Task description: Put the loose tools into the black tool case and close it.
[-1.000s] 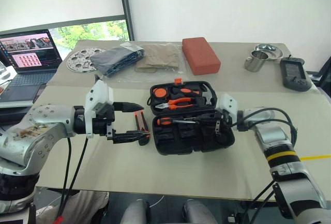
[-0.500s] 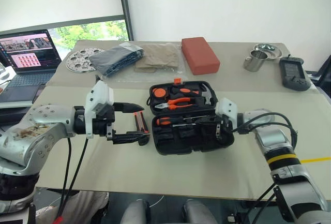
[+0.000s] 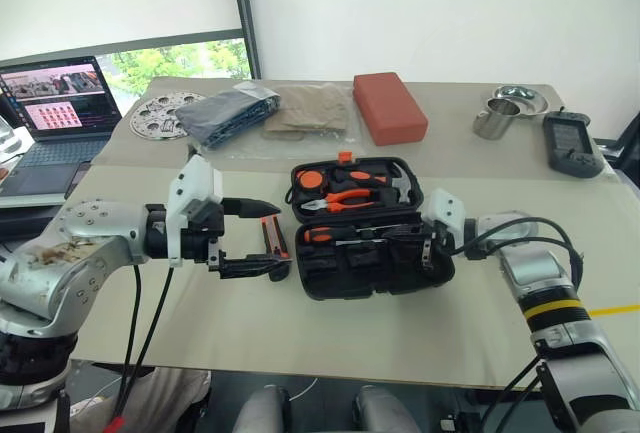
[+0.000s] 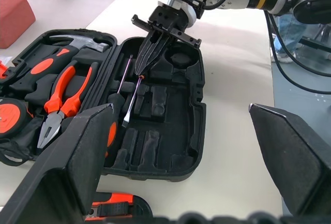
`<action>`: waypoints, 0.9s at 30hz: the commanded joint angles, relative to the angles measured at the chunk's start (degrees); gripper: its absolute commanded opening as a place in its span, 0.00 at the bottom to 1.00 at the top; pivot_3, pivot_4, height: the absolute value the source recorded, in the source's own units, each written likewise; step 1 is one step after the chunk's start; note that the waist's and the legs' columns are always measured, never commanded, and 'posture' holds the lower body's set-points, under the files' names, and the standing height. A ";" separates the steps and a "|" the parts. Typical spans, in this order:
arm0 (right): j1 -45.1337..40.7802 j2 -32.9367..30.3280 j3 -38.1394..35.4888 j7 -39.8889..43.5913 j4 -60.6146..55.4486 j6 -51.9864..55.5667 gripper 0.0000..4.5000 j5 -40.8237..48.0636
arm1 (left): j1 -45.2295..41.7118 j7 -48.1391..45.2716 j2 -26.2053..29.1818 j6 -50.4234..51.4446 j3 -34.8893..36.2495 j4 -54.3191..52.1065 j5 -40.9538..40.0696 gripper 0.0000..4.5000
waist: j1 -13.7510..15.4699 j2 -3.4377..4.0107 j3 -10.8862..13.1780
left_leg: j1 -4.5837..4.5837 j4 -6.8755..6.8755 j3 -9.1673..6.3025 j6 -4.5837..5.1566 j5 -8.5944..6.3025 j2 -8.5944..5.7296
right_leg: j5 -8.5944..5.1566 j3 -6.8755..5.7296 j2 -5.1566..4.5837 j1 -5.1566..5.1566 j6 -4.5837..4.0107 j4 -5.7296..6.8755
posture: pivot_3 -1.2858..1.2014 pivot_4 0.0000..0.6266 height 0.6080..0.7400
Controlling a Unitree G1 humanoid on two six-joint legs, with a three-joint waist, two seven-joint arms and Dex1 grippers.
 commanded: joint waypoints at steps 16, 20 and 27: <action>7.08 -1.86 -12.50 0.71 -20.19 12.54 0.64 18.40 | 14.38 29.43 -9.90 -9.09 10.98 11.70 17.96 1.00 | -0.06 -0.02 0.04 | -0.04 -0.07 -0.03 0.00 0.00 0.10 | 0.01 0.04 -0.09 -0.06 -0.01 0.01 | 0.52 0.24 0.90; 7.76 -1.36 -14.34 -1.34 -24.51 15.43 0.95 21.95 | 13.42 33.50 -9.54 -15.97 11.11 22.33 24.88 1.00 | -0.40 -0.03 0.05 | 0.01 -0.15 -0.01 0.00 0.00 0.11 | 0.01 0.03 -0.08 -0.10 -0.02 0.02 | 0.52 0.24 0.90; 8.95 -0.03 -16.05 -2.19 -27.43 16.70 0.99 25.83 | 8.17 30.84 -11.36 -22.60 6.89 35.70 28.53 1.00 | 0.47 -0.10 0.05 | -0.04 -0.13 -0.01 0.00 0.00 0.07 | 0.01 -0.11 -0.26 -0.10 -0.02 0.02 | 0.52 0.24 0.90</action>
